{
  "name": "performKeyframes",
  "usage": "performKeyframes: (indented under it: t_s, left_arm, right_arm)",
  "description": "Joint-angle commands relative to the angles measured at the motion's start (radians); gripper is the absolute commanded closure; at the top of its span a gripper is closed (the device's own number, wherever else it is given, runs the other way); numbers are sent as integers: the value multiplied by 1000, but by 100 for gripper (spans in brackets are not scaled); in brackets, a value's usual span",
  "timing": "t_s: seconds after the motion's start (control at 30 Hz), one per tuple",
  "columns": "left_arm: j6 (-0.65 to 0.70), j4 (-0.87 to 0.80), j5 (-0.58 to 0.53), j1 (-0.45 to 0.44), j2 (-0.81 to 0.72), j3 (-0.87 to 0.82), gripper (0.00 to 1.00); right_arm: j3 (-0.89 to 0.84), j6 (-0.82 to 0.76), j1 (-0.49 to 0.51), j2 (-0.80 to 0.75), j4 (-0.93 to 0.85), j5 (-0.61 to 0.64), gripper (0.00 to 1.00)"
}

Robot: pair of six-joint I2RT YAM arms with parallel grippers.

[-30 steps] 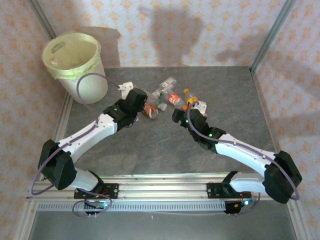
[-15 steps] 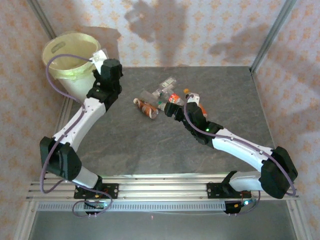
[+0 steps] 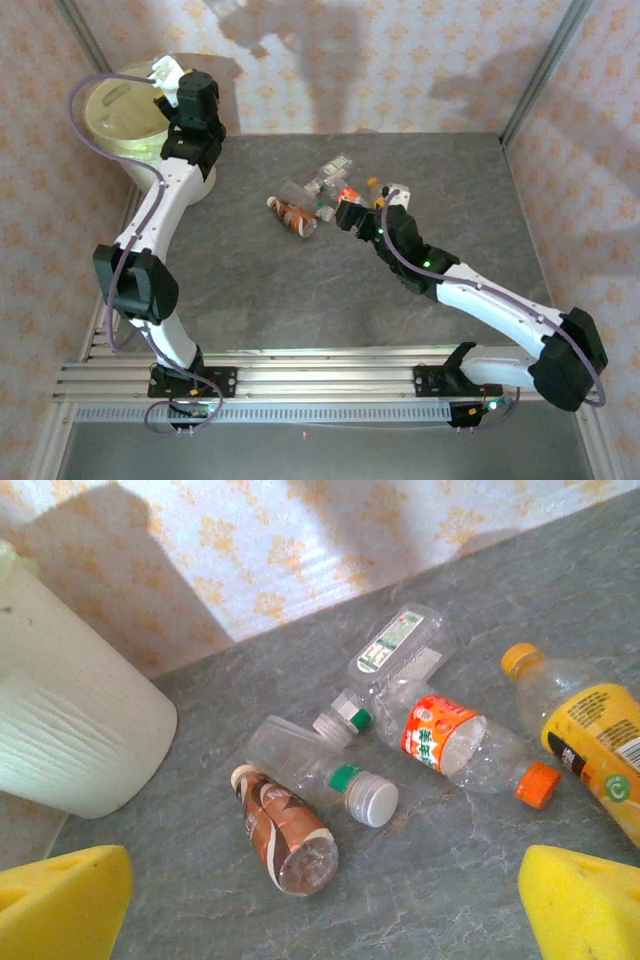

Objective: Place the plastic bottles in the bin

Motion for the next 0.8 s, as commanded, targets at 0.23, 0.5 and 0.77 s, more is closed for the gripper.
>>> performKeyframes:
  t_s: [0.23, 0.5, 0.77]
  left_arm:
    - [28, -184, -125, 124, 204, 319, 40]
    - [-5, -424, -46, 245, 311, 565, 38]
    - [-47, -517, 10, 307, 357, 620, 32]
  right_arm:
    - [-89, 1, -2, -122, -40, 91, 1]
    - [-87, 29, -2, -94, -26, 88, 1]
    - [-70, 62, -2, -47, -18, 64, 1]
